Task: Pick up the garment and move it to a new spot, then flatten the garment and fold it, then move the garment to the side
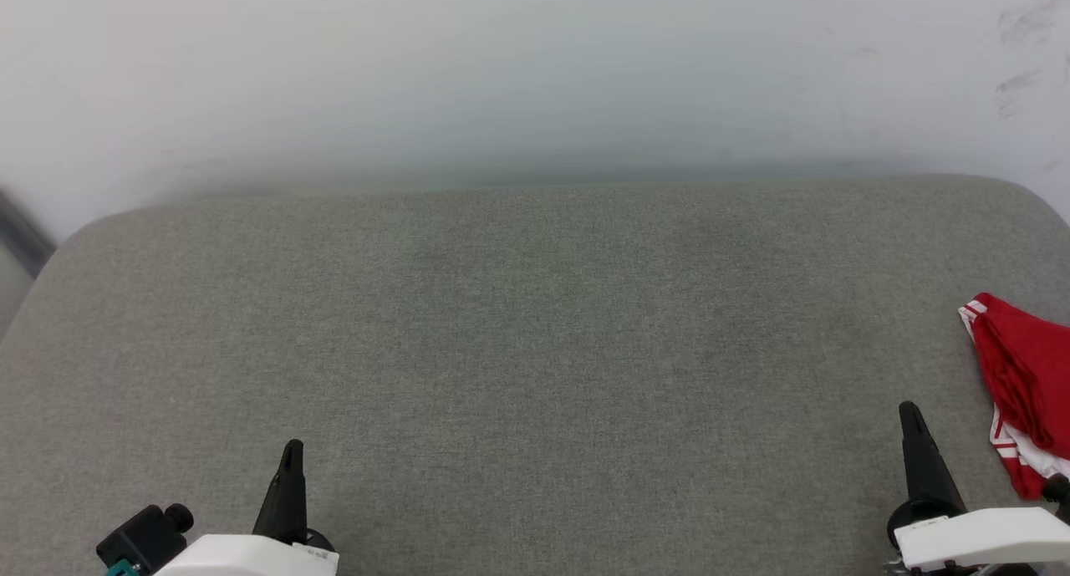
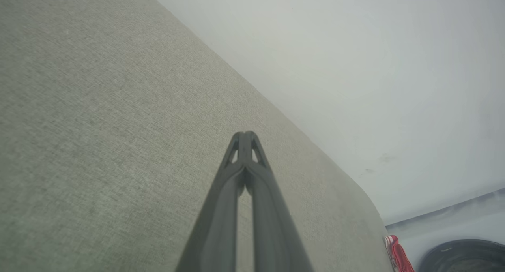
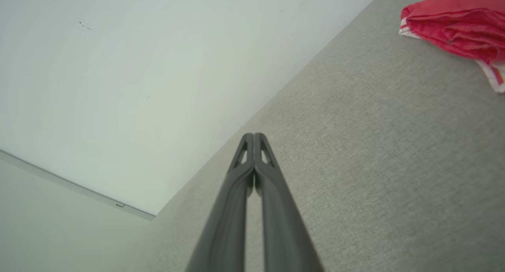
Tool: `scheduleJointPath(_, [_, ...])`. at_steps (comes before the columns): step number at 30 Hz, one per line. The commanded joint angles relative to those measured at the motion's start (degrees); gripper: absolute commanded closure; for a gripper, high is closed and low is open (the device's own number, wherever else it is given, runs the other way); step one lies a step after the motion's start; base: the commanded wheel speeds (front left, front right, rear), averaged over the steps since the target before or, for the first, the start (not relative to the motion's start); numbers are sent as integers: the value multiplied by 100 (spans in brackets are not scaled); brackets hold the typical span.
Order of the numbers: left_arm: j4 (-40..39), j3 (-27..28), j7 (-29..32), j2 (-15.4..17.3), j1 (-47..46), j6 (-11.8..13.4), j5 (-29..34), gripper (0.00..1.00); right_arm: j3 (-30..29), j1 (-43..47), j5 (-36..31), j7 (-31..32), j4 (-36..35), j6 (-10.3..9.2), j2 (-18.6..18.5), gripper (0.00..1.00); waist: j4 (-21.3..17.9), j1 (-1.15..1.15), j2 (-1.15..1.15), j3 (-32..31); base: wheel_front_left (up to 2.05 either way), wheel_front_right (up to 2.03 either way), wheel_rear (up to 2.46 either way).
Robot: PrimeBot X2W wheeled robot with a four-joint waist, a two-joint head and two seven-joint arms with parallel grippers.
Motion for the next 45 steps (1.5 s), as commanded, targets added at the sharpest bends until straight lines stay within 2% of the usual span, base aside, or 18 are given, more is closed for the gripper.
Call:
scheduleJointPath(1, [-35, 23, 26, 30, -140, -33, -151, 100, -12, -143, 143, 33, -37, 0, -20, 100, -1, 0, 0, 1, 0, 0, 0])
scheduleJointPath(29, [279, 148, 489, 41, -550, -260, -2146, 100, -63, -457, 1988, 517, 176, 0, -12, 100, -33, 0, 0, 36, 0, 0, 0])
scheduleJointPath(45, [425, 226, 709, 29, -741, -361, -3034, 100, -89, -606, 2819, 732, 272, 0, -4, 100, -51, 0, 0, 56, 0, 0, 0])
